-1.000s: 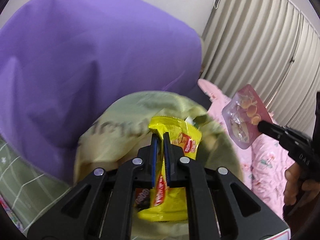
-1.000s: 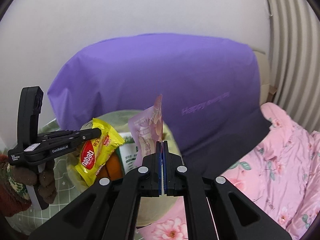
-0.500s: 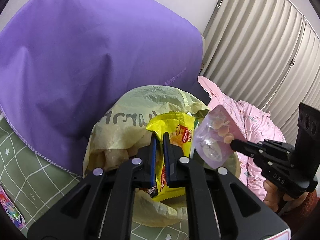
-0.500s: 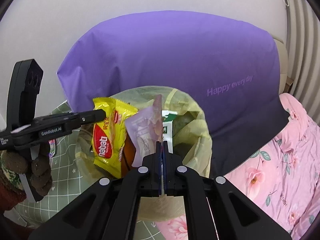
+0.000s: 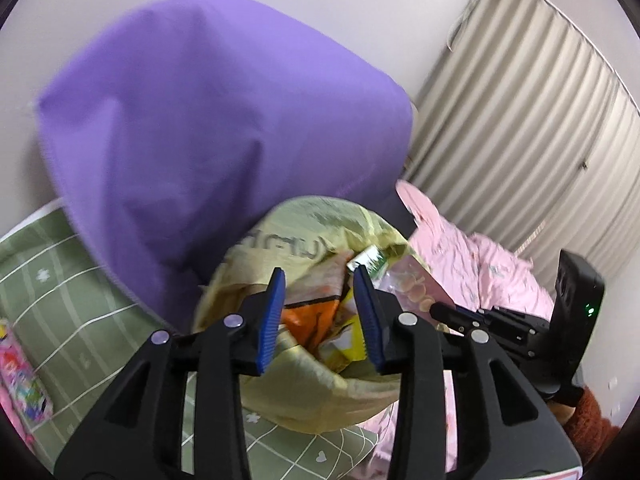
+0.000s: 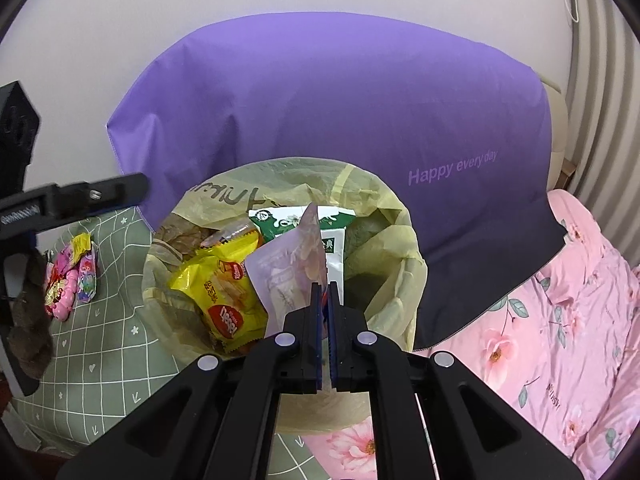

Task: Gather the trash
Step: 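Drop the yellow wrapper from the left tool while the right tool lowers the pink packet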

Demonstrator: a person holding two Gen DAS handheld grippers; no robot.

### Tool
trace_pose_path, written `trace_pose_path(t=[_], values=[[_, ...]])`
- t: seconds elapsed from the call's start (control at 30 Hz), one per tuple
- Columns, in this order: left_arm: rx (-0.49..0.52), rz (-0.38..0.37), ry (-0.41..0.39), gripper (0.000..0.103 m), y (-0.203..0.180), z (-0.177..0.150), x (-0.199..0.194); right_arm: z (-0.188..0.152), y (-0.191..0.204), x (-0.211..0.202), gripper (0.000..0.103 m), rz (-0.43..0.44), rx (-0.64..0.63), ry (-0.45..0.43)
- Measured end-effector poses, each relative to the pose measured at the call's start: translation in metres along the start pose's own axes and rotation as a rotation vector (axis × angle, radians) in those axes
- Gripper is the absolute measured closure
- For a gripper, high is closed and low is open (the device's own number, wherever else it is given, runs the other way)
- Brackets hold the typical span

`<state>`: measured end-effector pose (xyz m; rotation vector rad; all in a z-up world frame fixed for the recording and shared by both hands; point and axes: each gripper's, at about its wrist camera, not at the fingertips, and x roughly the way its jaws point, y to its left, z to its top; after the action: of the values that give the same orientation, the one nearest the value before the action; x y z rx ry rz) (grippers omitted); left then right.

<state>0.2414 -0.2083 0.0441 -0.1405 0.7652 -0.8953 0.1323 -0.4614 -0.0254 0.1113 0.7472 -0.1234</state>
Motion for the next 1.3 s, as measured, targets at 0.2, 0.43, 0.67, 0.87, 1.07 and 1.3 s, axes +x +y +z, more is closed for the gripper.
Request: trace_pose_path(t=[0.2,0.43,0.67,0.87,1.07,1.3], values=[[-0.076,0.094,-0.071,0.068,0.028,-0.013,-0.047,-0.006,0.001,-0.002,0.097,0.026,-0.011,0.02],[-0.181,0.166,-0.092,0.065,0.068,-0.042,-0.077,-0.016,0.002,-0.005,0.097,0.057,-0.053,0.038],[-0.207,0.224,-0.07,0.065,0.091,-0.063,-0.082,-0.02,0.02,-0.008,0.097,0.015,-0.175,0.092],[-0.242,0.255,-0.073,0.062,0.111,-0.075,-0.088,-0.017,0.017,-0.016,0.097,0.022,-0.163,0.159],[-0.254,0.274,-0.068,0.061,0.122,-0.084,-0.093,-0.028,0.02,-0.021,0.097,0.004,-0.179,0.202],[-0.261,0.31,-0.078,0.06,0.131,-0.095,-0.104,-0.018,0.032,-0.045,0.097,0.091,-0.15,-0.009]])
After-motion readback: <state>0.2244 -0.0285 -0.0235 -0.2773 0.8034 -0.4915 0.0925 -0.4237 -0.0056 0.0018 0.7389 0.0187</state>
